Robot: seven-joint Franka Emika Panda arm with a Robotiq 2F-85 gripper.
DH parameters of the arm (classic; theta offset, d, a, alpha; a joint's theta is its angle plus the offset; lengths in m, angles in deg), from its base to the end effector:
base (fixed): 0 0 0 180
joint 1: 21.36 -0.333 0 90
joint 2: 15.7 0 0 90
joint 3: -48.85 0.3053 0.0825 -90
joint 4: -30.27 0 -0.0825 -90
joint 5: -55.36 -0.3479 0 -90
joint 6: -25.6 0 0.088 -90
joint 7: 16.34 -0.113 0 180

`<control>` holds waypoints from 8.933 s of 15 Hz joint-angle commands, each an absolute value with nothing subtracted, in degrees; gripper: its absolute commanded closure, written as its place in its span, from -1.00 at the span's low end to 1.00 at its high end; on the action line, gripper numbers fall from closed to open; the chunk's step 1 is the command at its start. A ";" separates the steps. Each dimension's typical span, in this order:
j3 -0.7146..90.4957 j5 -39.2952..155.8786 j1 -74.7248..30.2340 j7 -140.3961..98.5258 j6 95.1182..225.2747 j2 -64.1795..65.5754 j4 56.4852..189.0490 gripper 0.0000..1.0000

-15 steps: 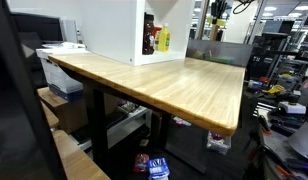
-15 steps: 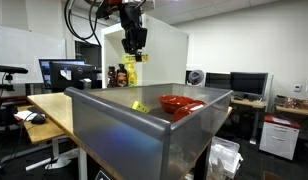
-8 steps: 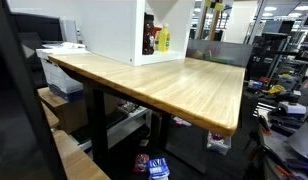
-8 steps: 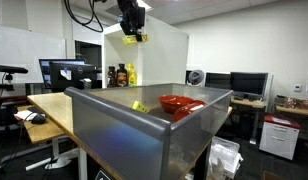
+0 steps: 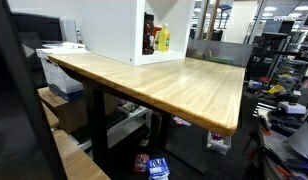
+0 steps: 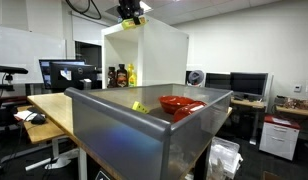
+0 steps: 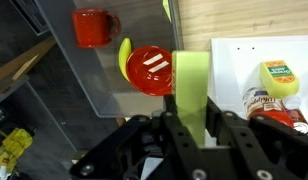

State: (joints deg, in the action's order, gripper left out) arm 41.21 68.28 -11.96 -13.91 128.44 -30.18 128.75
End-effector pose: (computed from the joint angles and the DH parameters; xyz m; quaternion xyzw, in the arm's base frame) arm 0.4322 -0.1641 0.6895 0.9750 -0.1187 0.1434 0.1216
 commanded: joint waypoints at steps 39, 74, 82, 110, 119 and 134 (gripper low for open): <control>44.91 56.94 -16.36 -17.73 121.78 -8.08 92.06 0.85; 46.91 59.52 -18.37 -17.21 126.42 -29.47 119.20 -1.00; 48.65 62.26 -18.54 -18.22 138.88 -36.11 140.08 -1.00; 56.83 74.67 -13.12 -33.80 182.14 -37.54 169.78 -1.00; 56.56 74.81 -11.60 -33.90 185.33 -37.01 170.26 -1.00; 57.63 77.91 -5.70 -33.90 187.75 -26.80 164.61 -1.00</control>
State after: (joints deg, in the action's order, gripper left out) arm 56.17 74.71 -7.27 -31.85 186.51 -29.99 167.57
